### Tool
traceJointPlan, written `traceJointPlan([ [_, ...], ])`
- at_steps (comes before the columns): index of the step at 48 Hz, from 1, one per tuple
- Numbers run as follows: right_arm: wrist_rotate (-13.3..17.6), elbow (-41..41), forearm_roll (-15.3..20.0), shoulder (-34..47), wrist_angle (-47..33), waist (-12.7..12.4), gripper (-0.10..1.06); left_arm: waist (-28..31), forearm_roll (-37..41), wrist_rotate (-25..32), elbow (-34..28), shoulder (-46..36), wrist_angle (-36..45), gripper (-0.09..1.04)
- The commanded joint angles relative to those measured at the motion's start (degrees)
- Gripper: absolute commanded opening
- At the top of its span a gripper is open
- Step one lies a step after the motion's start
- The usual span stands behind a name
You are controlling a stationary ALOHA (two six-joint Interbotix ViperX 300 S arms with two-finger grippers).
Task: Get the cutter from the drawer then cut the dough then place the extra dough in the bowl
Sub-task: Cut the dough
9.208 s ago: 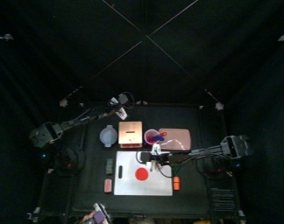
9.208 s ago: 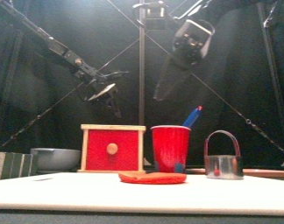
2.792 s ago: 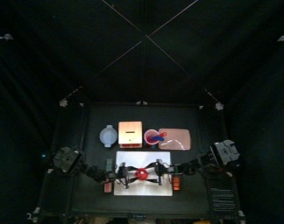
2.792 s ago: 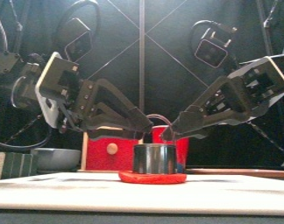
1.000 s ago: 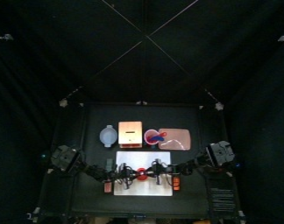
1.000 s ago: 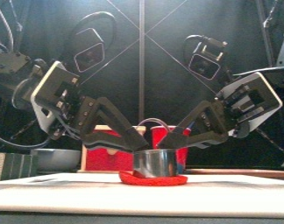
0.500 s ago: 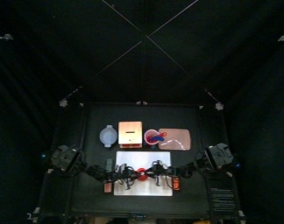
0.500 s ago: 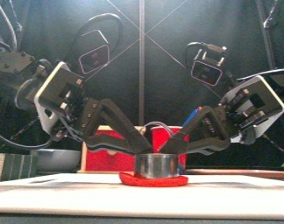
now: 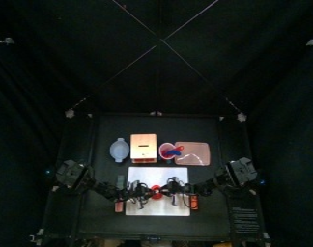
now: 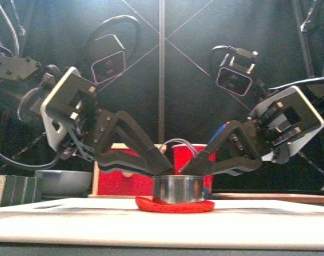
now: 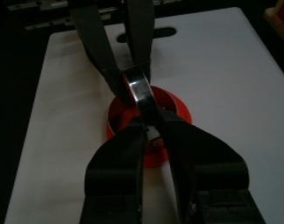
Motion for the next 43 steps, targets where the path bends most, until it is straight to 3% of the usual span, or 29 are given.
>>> traceJointPlan([
  [1,0.3,-0.4,-1.4,0.1,4.0,0.3,0.54,0.4,0.0,0.7,1.4,-0.6,2.9,0.58],
  [10,0.3,-2.3,-3.6,-0.1,8.8,0.0,0.55,1.2,-0.2,2.4,1.1,-1.1,1.2,0.61],
  [27,0.4,-4.0,-4.2,-0.2,12.7,-0.2,0.55,2.5,-0.4,5.2,0.8,-4.4,-6.9,0.8],
  [43,0.4,-5.6,-5.8,-2.1,15.5,-0.3,0.59,0.9,-0.2,10.5,0.8,-10.7,-12.0,0.8],
])
